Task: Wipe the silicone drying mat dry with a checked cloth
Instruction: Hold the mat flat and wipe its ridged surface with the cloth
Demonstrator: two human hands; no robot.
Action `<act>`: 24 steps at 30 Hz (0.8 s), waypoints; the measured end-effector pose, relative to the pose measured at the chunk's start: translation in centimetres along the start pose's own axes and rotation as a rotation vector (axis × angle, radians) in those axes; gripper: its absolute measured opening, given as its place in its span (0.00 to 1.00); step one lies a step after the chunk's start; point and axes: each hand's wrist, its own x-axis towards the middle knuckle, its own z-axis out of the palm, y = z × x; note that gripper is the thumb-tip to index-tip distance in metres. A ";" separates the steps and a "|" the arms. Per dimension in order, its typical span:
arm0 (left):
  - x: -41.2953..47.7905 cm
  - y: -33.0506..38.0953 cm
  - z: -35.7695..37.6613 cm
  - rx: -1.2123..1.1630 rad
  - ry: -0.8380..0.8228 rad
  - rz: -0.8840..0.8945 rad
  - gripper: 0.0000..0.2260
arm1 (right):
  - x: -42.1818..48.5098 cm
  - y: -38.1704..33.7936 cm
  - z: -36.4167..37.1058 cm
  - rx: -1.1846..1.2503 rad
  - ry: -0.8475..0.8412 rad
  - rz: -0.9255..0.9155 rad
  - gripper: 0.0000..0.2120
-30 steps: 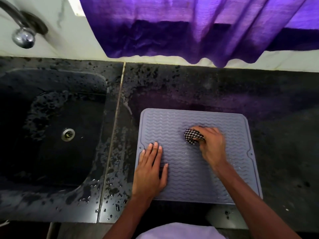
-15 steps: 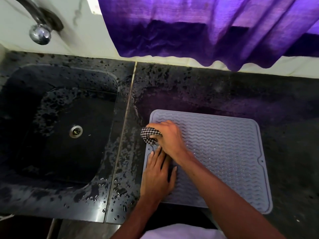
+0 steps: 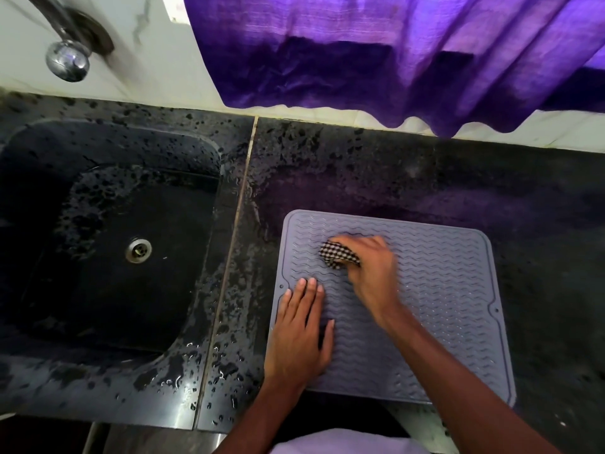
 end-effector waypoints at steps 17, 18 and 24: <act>-0.2 -0.2 0.0 -0.079 0.039 -0.003 0.23 | 3.1 -9.0 -0.6 0.367 -0.038 0.154 0.20; -0.2 -0.2 0.0 -0.088 0.041 -0.005 0.24 | 2.8 -7.4 -2.1 0.321 -0.018 0.208 0.20; 0.7 -0.6 -0.9 -0.236 0.120 -0.071 0.20 | -1.5 1.5 -9.1 -0.010 0.114 0.404 0.18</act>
